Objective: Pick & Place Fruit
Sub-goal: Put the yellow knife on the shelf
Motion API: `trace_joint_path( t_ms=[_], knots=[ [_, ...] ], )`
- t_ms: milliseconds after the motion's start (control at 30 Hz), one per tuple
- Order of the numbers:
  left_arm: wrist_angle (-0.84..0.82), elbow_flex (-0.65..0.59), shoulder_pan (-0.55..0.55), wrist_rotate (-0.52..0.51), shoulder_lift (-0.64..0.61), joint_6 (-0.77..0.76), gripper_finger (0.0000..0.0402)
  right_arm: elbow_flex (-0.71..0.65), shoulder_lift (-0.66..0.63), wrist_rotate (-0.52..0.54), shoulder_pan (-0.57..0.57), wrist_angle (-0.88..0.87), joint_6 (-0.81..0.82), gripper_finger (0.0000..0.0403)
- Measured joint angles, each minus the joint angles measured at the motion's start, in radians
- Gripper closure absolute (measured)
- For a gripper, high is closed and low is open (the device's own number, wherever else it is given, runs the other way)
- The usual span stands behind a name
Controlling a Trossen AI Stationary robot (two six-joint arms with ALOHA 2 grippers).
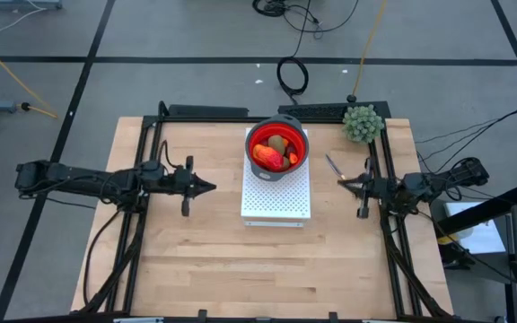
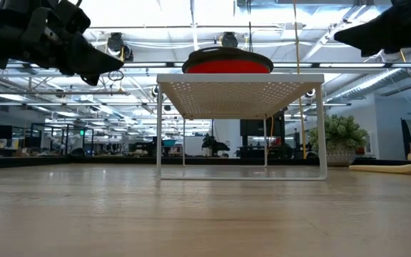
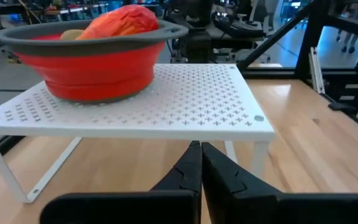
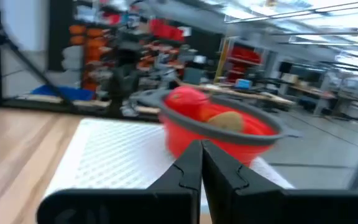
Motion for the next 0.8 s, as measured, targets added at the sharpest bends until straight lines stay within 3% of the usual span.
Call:
trace_joint_path(
  t_ms=[67,233,433,600,800],
  knots=[
    [0.023,-0.013,0.000,0.001,0.000,0.011,0.0400,0.001,0.000,0.066,-0.001,0.038,0.003,0.0400],
    [0.150,-0.055,0.000,0.029,0.000,0.009,0.0392,0.002,0.003,0.108,-0.001,0.083,0.022,0.0402],
    [0.348,-0.145,0.005,0.035,0.000,-0.065,0.0396,0.097,0.088,0.172,-0.001,0.011,0.130,0.0402],
    [0.442,-0.198,0.024,0.027,0.001,-0.128,0.0393,0.280,0.246,0.218,-0.001,-0.208,0.279,0.0402],
    [0.449,-0.194,0.029,0.024,0.001,-0.154,0.0392,0.505,0.440,0.177,-0.001,-0.551,0.499,0.0402]
  ],
)
